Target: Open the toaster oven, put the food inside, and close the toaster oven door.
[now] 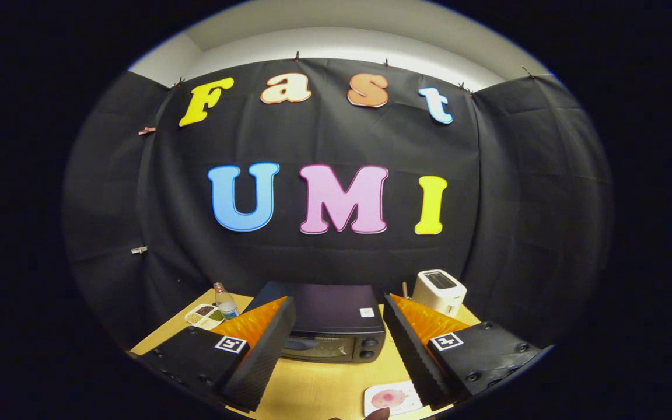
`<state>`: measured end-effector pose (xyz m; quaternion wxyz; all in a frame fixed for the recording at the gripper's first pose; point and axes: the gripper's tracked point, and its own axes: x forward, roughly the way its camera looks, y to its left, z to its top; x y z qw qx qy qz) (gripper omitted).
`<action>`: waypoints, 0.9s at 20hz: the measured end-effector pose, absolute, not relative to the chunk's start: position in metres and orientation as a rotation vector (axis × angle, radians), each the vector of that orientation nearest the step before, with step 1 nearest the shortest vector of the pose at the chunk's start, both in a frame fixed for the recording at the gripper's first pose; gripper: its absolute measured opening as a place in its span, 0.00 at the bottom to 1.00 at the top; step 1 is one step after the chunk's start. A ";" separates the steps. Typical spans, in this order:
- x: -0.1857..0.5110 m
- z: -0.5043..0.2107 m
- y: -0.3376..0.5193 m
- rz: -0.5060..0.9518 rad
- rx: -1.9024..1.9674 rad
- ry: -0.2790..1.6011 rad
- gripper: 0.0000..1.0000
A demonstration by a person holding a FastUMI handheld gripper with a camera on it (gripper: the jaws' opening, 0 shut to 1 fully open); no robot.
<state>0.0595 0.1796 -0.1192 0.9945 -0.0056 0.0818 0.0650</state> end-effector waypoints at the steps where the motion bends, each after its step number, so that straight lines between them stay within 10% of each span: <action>1: 0.067 -0.136 0.194 0.141 -0.009 0.192 0.98; 18: 0.168 -0.331 0.267 0.116 -0.023 0.488 0.99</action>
